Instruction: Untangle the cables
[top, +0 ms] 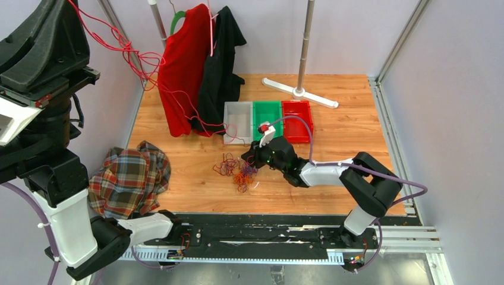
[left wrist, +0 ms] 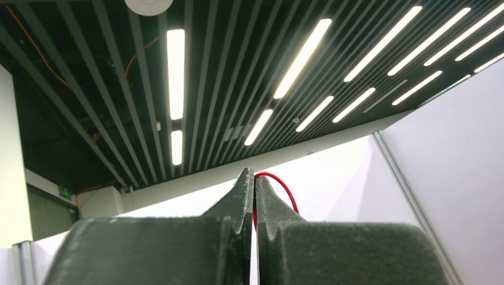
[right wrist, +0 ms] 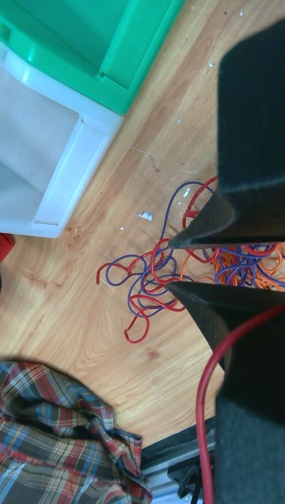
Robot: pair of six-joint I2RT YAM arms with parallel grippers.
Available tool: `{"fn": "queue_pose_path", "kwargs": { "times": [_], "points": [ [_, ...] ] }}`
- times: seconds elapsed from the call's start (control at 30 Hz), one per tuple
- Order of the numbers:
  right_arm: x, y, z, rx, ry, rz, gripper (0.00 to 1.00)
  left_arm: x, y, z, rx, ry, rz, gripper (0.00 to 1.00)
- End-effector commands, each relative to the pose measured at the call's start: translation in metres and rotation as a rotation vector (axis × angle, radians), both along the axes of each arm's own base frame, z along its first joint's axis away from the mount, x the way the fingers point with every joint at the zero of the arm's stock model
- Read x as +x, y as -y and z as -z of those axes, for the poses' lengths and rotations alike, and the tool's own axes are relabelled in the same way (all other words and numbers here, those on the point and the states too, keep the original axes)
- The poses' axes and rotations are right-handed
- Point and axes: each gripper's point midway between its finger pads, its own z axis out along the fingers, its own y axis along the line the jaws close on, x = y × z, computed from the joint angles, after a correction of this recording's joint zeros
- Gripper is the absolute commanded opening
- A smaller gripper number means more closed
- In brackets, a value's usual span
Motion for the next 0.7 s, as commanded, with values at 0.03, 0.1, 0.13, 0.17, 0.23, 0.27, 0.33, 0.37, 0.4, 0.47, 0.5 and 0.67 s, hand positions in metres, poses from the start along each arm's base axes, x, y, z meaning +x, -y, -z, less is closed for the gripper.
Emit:
{"fn": "queue_pose_path", "kwargs": {
  "times": [0.03,0.1,0.13,0.17,0.23,0.27,0.33,0.37,0.4,0.47,0.5,0.67],
  "points": [
    [0.01,0.005,-0.054,0.08,0.111,0.008,0.49,-0.002,0.015,0.015,0.059,-0.089,0.108,0.0],
    [0.01,0.005,-0.082,0.095,0.176,-0.009,0.59,-0.003,0.027,0.028,0.112,-0.123,0.171,0.0],
    [0.009,0.004,-0.099,0.108,0.204,-0.025,0.62,-0.003,0.033,0.035,0.132,-0.15,0.203,0.0],
    [0.006,0.001,-0.117,0.121,0.233,-0.051,0.67,0.0,0.039,0.043,0.156,-0.184,0.233,0.01],
    [-0.003,-0.005,-0.152,0.159,0.28,-0.122,0.71,0.001,0.048,0.053,0.19,-0.229,0.282,0.0],
    [-0.01,-0.008,-0.168,0.177,0.301,-0.165,0.71,0.001,0.052,0.057,0.202,-0.248,0.3,0.0],
    [-0.022,-0.012,-0.196,0.198,0.334,-0.237,0.72,0.002,0.057,0.066,0.225,-0.275,0.327,0.0],
    [-0.025,-0.012,-0.215,0.212,0.36,-0.26,0.73,0.003,0.059,0.07,0.236,-0.283,0.333,0.0],
    [-0.028,-0.011,-0.228,0.218,0.381,-0.267,0.73,0.005,0.062,0.073,0.244,-0.298,0.34,0.0],
    [-0.031,-0.006,-0.257,0.246,0.433,-0.263,0.73,0.006,0.064,0.078,0.263,-0.307,0.342,0.0],
    [-0.03,-0.002,-0.271,0.259,0.448,-0.245,0.73,0.006,0.065,0.08,0.273,-0.307,0.338,0.0],
    [-0.034,0.001,-0.329,0.327,0.484,-0.233,0.73,0.016,0.062,0.093,0.303,-0.289,0.247,0.0]
  ]
}}
